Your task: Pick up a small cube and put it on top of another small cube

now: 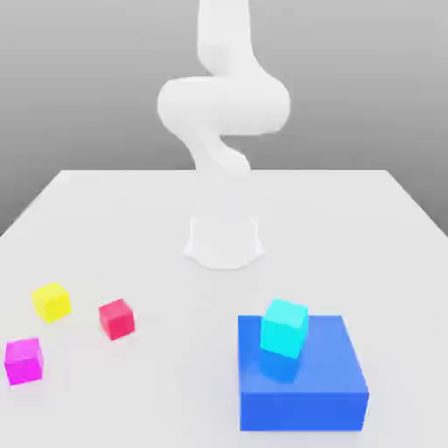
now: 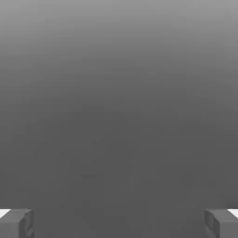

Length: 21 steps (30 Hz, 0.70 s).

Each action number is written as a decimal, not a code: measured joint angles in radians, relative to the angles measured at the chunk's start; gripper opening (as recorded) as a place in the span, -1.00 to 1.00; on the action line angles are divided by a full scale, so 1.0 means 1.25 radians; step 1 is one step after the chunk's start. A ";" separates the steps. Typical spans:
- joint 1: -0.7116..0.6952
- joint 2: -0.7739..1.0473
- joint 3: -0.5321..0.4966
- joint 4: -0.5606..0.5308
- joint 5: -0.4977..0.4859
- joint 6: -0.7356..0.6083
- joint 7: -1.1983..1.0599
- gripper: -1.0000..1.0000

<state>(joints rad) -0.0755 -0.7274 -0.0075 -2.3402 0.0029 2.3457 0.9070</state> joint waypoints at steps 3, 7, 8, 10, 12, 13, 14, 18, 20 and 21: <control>-0.077 0.075 -0.008 -0.041 0.002 0.047 0.111 0.00; -0.170 0.170 -0.022 -0.093 0.002 0.106 0.253 0.00; -0.193 0.193 -0.025 -0.106 0.002 0.121 0.288 0.00; -0.238 0.240 -0.034 -0.132 0.001 0.150 0.359 0.00; -0.281 0.287 -0.044 -0.158 0.000 0.180 0.431 0.00; -0.303 0.310 -0.050 -0.171 -0.001 0.195 0.466 0.00; -0.324 0.334 -0.056 -0.183 -0.002 0.209 0.502 0.00; -0.398 0.428 -0.090 -0.235 -0.005 0.268 0.646 0.00; -0.431 0.474 -0.109 -0.261 -0.004 0.298 0.715 0.00; -0.446 0.498 -0.120 -0.274 -0.002 0.312 0.749 0.00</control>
<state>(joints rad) -0.6335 -0.1049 -0.1581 -2.6826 -0.0001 2.7363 1.8437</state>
